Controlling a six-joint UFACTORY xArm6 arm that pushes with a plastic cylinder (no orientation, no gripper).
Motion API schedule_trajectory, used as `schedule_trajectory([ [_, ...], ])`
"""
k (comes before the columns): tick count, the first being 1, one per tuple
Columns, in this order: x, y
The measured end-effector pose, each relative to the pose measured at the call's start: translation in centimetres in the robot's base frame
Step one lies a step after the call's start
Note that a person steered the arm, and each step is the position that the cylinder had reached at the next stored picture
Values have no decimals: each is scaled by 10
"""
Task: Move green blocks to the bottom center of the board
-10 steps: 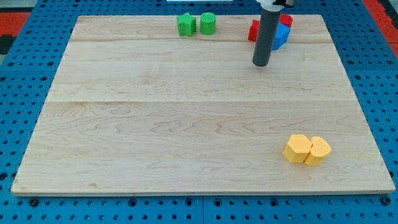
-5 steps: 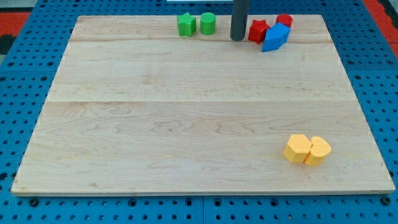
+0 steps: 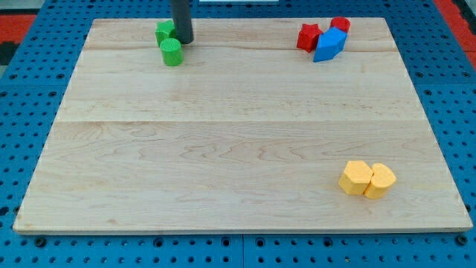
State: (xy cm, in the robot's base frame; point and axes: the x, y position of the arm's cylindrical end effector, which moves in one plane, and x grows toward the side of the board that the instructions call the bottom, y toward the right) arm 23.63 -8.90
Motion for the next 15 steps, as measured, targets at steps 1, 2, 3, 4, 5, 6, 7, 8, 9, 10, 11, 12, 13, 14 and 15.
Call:
schedule_trajectory([
  [1, -24, 1],
  [2, -44, -41],
  [3, -26, -62],
  [4, 18, -58],
  [5, 48, -58],
  [6, 16, -85],
  [7, 2, -45],
  [8, 49, -40],
  [9, 97, -35],
  [10, 102, -20],
  [11, 120, -19],
  [12, 138, -37],
  [13, 112, -75],
  [14, 97, -37],
  [15, 98, 20],
])
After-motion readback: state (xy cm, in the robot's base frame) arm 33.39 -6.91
